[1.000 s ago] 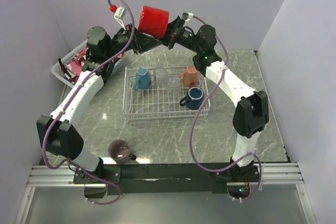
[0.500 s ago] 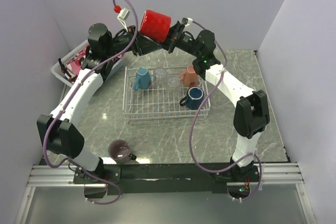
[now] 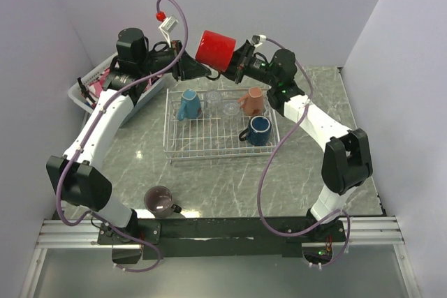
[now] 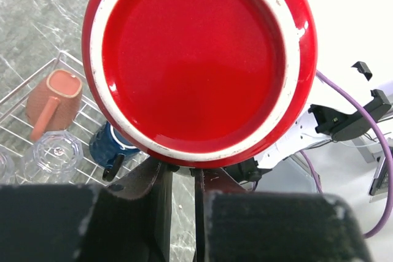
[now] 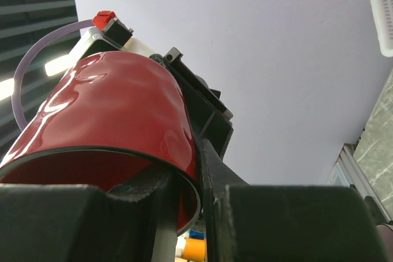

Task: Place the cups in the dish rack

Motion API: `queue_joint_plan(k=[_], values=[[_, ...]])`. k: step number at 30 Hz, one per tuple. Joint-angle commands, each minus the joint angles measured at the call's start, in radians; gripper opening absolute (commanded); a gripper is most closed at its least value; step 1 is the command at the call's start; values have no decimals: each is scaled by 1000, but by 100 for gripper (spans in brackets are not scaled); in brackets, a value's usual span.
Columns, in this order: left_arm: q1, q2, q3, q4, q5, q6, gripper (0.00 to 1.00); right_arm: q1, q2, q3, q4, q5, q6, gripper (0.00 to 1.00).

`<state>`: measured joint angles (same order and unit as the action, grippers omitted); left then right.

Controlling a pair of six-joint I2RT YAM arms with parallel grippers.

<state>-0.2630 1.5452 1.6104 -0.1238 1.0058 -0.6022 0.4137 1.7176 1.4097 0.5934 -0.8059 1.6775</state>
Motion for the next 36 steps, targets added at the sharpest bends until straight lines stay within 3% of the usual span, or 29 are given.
queue_joint_plan(k=[1,4,7,9,10,14,18,22,25,26,30,33,36], values=[[27,-86,48,171,-10,6,3,-10,-38,-29,22,-101,-30,0],[12,-86,49,173,-9,13,3,-7,-26,1,14,-98,-33,0],[-1,-86,51,179,2,4,1,-9,-12,34,-27,-104,-48,22],[-2,-88,54,188,5,-1,1,-9,-15,35,-40,-102,-52,32],[-2,-88,52,193,7,-13,1,-7,-16,35,-50,-104,-68,43],[11,-100,42,220,10,-33,1,-16,-30,14,-124,-114,-113,55],[39,-108,62,201,24,-21,1,-53,-67,-40,-165,-131,-159,58],[60,-103,149,-38,11,201,1,-111,-119,-98,-309,-156,-263,58],[129,-82,193,-143,45,266,1,-174,-191,-136,-480,-165,-386,58],[137,-70,241,-275,43,313,1,-203,-213,-143,-527,-158,-421,58],[91,-16,325,-665,-90,757,1,-256,-364,-134,-723,-92,-606,58],[15,29,307,-866,-245,962,1,-273,-446,-54,-909,-9,-732,60],[-53,39,218,-901,-346,1056,1,-280,-507,-17,-1020,59,-797,60]])
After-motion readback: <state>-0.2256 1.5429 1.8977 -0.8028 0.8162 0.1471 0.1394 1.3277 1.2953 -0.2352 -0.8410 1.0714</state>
